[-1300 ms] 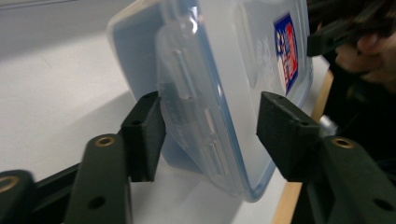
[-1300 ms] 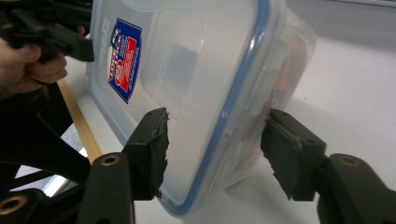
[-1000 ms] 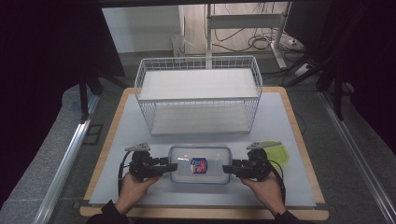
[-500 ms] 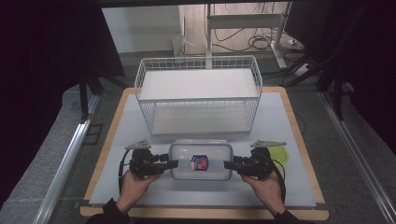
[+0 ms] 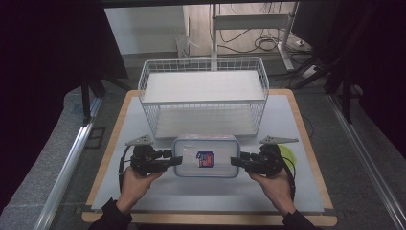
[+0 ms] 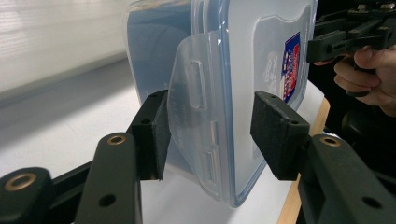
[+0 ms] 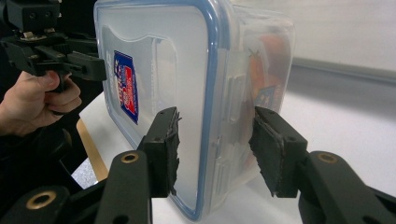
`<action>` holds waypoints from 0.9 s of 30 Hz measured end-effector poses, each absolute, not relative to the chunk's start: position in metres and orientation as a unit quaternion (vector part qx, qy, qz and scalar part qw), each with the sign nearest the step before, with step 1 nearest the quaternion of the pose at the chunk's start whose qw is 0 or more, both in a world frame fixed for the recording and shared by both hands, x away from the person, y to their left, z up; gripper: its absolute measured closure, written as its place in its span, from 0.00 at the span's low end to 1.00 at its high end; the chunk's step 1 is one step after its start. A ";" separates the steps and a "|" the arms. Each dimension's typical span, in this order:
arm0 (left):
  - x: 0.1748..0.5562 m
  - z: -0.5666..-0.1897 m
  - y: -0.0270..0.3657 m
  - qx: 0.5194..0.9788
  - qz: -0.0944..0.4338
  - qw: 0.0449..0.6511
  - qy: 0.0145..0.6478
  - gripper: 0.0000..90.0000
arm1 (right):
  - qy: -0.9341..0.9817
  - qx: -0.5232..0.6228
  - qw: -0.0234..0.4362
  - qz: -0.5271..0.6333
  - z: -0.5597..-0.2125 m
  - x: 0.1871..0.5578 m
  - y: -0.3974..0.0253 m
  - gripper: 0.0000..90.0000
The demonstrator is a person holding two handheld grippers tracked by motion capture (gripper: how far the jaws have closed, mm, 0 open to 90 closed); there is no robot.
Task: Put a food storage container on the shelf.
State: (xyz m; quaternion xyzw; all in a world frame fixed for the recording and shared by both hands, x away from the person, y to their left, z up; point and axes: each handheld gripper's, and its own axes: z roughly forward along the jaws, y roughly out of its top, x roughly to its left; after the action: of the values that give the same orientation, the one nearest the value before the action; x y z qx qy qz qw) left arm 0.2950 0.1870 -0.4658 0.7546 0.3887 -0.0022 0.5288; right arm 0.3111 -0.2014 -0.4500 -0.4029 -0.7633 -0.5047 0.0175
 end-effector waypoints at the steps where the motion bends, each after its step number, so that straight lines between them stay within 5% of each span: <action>1: 0.296 -0.464 0.187 0.755 0.000 0.529 0.388 0.54 | -0.762 -0.403 0.018 -0.507 -0.448 0.312 -0.201 0.58; 27: 0.324 -0.388 0.194 0.744 0.038 0.548 0.380 0.54 | -0.752 -0.381 0.001 -0.539 -0.378 0.349 -0.195 0.58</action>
State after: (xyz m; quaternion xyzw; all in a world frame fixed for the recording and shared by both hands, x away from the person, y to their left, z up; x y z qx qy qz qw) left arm 0.3243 0.1943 -0.3877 0.7442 0.3796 0.0379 0.5483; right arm 0.3487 -0.1952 -0.3778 -0.3807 -0.7516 -0.5387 0.0008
